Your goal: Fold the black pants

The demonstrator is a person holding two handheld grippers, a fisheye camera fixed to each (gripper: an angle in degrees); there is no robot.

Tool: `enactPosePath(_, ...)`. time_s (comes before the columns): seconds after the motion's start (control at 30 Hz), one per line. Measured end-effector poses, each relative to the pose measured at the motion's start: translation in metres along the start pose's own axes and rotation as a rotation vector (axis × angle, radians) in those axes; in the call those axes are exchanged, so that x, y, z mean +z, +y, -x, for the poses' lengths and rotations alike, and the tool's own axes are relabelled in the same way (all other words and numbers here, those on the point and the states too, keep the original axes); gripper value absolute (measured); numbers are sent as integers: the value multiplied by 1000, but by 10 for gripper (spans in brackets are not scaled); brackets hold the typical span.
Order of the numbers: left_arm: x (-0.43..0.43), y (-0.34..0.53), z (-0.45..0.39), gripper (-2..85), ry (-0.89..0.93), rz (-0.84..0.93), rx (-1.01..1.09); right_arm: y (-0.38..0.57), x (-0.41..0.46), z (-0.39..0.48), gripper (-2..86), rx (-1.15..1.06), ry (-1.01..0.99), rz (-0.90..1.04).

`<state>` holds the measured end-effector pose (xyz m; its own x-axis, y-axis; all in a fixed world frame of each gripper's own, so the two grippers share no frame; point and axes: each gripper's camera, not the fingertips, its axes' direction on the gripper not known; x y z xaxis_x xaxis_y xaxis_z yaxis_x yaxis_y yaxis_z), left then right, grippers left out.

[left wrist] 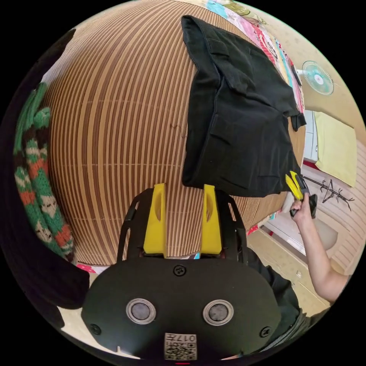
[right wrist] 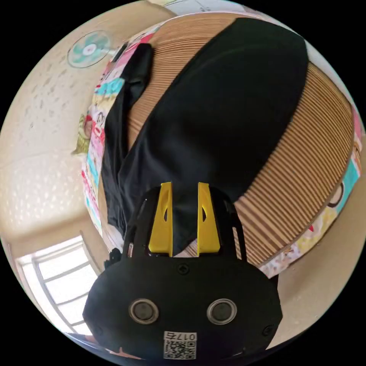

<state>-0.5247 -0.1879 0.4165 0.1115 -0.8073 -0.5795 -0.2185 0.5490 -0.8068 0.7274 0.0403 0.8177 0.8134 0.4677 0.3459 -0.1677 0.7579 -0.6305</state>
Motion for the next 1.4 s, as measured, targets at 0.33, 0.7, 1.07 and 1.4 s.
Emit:
enactPosePath(0.33, 22, 3, -20, 167, 140, -169, -263, 10, -34, -20, 134, 163, -101, -14)
enactPosePath(0.7, 78, -18, -115, 51, -67, 0, -130, -33, -28, 42, 88, -120, 180, 214)
enactPosePath(1.07, 61, 58, -84, 62, -362, -1, -176, 45, 25, 124, 30, -525, 313, 792)
enactPosePath(1.4, 76, 148, -134, 46, -348, -222, -177, -79, -89, 163, 91, -363, 58, 499)
